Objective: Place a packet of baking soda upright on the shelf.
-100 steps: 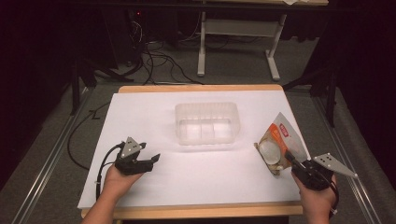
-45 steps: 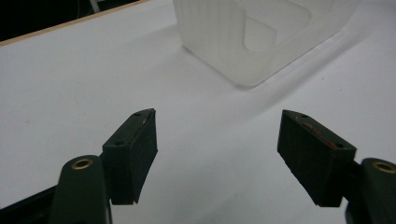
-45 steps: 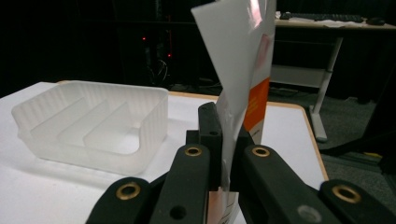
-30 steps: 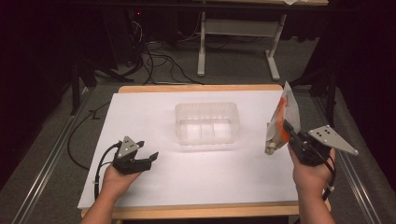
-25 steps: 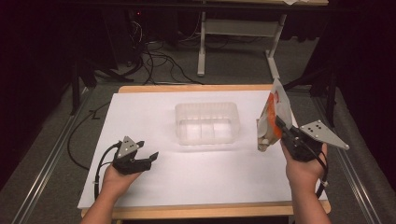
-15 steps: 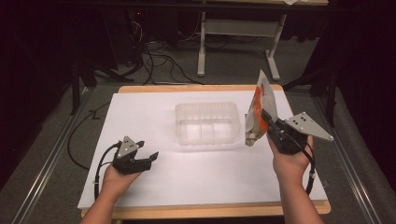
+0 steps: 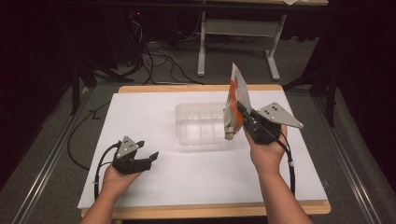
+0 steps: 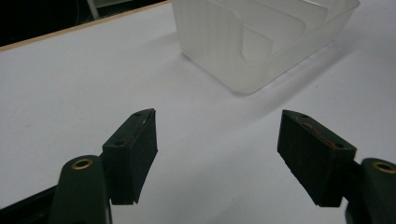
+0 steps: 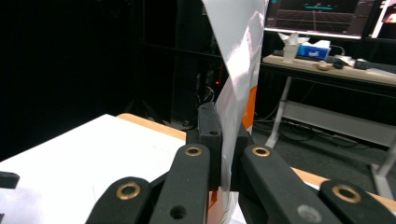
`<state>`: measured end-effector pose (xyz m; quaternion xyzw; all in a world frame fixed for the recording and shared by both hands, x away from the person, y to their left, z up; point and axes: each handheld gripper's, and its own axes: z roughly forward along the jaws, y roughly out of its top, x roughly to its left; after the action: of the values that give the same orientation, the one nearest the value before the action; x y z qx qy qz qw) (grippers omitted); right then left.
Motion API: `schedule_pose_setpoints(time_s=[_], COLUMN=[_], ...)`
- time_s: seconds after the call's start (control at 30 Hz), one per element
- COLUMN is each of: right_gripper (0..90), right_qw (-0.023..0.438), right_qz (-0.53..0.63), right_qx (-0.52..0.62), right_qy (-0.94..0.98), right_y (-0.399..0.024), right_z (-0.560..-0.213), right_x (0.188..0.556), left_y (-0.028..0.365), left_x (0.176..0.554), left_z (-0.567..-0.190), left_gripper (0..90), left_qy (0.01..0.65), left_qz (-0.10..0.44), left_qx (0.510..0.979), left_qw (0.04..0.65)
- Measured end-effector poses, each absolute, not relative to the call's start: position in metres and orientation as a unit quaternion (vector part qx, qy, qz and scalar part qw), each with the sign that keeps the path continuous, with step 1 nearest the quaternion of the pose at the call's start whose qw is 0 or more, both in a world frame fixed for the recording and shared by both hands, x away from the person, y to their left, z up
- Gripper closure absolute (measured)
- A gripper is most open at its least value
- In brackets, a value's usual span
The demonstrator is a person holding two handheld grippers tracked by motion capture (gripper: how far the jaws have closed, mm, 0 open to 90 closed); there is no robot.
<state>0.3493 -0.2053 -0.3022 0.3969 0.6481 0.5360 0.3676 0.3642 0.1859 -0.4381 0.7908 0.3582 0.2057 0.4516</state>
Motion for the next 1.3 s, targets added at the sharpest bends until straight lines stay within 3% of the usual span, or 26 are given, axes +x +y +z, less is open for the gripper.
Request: schedule_pose_setpoints(time_s=[1.3], right_gripper=[90.0], right_qw=[0.308], right_qz=[0.533], right_qx=[0.385], right_qy=[0.688], right_y=[-0.114], right_z=[-0.351], right_x=[0.424], left_y=[0.186], left_x=[0.365], left_z=[-0.438], left_gripper=[29.0], left_qy=[0.357], left_qz=[0.198], left_qx=[0.790], left_qw=[0.458])
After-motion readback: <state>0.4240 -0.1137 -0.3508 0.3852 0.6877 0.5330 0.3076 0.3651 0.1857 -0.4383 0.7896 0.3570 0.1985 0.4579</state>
